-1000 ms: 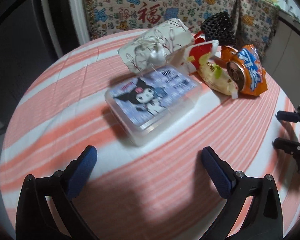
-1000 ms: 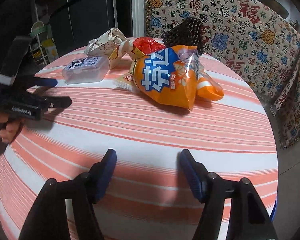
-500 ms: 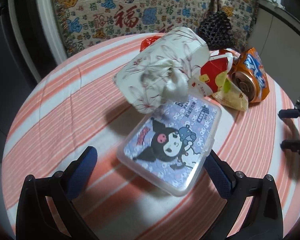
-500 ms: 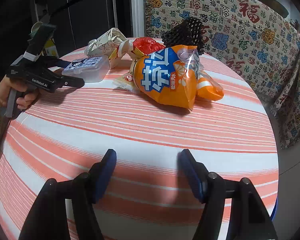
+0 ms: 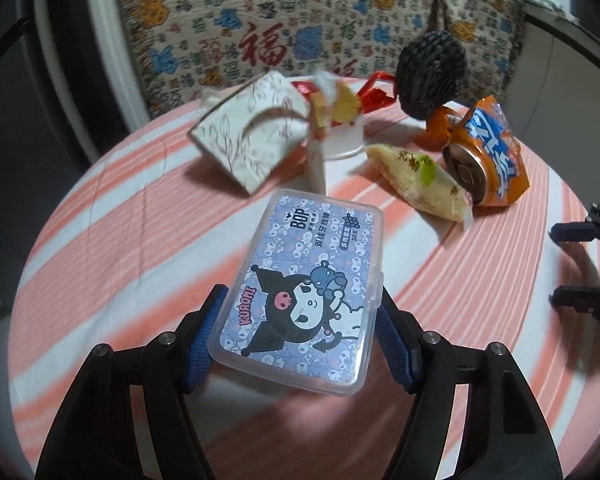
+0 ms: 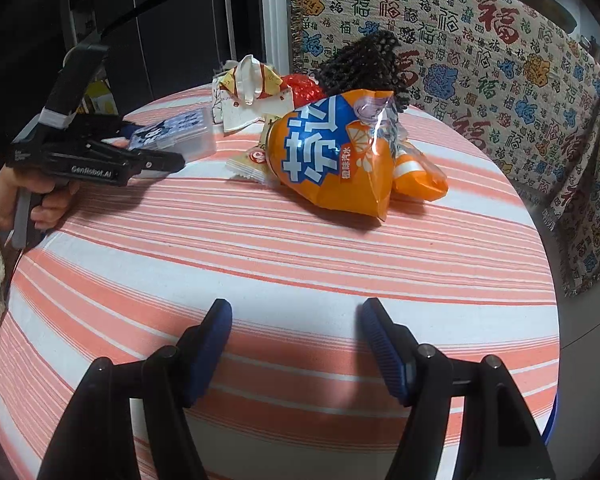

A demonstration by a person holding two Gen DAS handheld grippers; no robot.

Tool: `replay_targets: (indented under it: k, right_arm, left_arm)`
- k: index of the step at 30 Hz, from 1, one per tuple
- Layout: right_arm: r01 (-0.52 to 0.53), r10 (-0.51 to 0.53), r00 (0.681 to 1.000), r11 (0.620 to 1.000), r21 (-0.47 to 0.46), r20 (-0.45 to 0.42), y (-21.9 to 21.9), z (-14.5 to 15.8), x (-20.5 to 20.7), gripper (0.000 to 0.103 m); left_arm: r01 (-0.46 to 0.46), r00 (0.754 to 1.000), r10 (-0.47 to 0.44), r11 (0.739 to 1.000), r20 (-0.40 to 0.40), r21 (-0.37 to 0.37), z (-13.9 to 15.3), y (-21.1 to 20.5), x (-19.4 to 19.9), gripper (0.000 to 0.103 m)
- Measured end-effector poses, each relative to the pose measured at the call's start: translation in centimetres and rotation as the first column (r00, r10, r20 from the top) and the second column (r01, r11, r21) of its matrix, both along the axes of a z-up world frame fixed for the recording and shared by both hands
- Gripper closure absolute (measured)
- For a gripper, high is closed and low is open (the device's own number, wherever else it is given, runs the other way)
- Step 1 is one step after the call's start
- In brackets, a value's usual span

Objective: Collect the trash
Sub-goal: 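Grasp the clear cartoon-printed plastic box with the left gripper, then grasp the orange chip bag with blue lettering with the right gripper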

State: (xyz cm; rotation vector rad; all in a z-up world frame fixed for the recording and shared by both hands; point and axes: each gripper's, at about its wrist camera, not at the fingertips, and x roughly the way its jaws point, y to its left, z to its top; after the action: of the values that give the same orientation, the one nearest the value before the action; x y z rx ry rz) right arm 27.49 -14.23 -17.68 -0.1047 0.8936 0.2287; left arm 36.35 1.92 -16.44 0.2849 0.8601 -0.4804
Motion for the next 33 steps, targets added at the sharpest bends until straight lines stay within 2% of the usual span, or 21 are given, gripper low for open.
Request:
replay_targets:
  k: [3,7,10,14,17,18,19,21,24,26,29,31,33]
  right_arm:
    - [0.0,0.0,1.0,0.999,0.042,-0.002,-0.5,0.0,0.1,0.033]
    - [0.004,-0.003,1.0,0.988,0.153,-0.007,-2.2,0.4,0.6,0.034]
    - [0.035,-0.035,0.999,0.989,0.143,-0.001,-3.5,0.6,2.0,0.034]
    - [0.074,-0.075,0.997,0.982,0.175,-0.002,-5.2,1.4,5.1,0.034]
    - [0.048,-0.05,0.999,0.975,0.218,0.002,-5.1,2.1,7.1,0.034]
    - [0.041,-0.043,0.999,0.974,0.225,0.005,-4.8,2.2,7.4,0.043]
    - [0.022,-0.026,1.0,0.972,0.232,0.012,-4.3,2.4,7.5,0.054]
    - [-0.053,0.05,0.999,0.969,0.241,0.018,-2.9,2.9,6.9,0.067]
    - [-0.249,0.253,0.967,0.929,0.274,0.022,0.3,3.7,3.8,0.067]
    - [-0.318,0.319,0.947,0.916,0.246,0.037,1.4,4.0,1.9,0.067]
    - [-0.256,0.252,0.967,0.946,0.201,0.045,0.1,3.8,1.0,0.065]
    - [-0.116,0.108,0.992,0.984,0.138,0.065,-2.8,3.7,1.3,0.06]
    - [-0.005,-0.002,0.997,0.996,0.086,0.077,-5.0,3.7,2.1,0.054]
  left_arm:
    - [-0.085,0.996,0.085,0.996,-0.011,0.003,0.0,0.9,-2.4,0.031]
    - [-0.183,0.983,0.183,0.983,-0.017,0.008,-0.1,1.9,-6.0,0.031]
    - [-0.244,0.97,0.243,0.97,-0.028,-0.023,-0.2,2.7,-8.3,0.031]
    - [-0.277,0.961,0.277,0.96,-0.013,-0.033,-0.3,3.0,-10.0,0.031]
    - [-0.288,0.958,0.287,0.957,-0.017,-0.04,-0.2,2.9,-9.9,0.031]
    - [-0.287,0.958,0.287,0.957,-0.018,-0.04,-0.1,2.9,-9.7,0.031]
    - [-0.287,0.958,0.286,0.957,-0.019,-0.041,-0.1,2.9,-9.7,0.031]
    - [-0.287,0.958,0.287,0.957,-0.019,-0.042,-0.1,2.9,-9.6,0.031]
    - [-0.286,0.958,0.285,0.957,-0.018,-0.04,-0.2,3.0,-9.5,0.03]
    - [-0.285,0.958,0.285,0.958,-0.017,-0.035,-0.2,2.9,-9.5,0.03]
    - [-0.288,0.958,0.288,0.957,-0.016,-0.034,-0.2,2.9,-9.6,0.03]
    - [-0.291,0.957,0.291,0.956,-0.017,-0.033,-0.2,2.9,-9.6,0.027]
    - [-0.301,0.954,0.3,0.953,-0.02,-0.03,-0.3,2.9,-9.5,0.025]
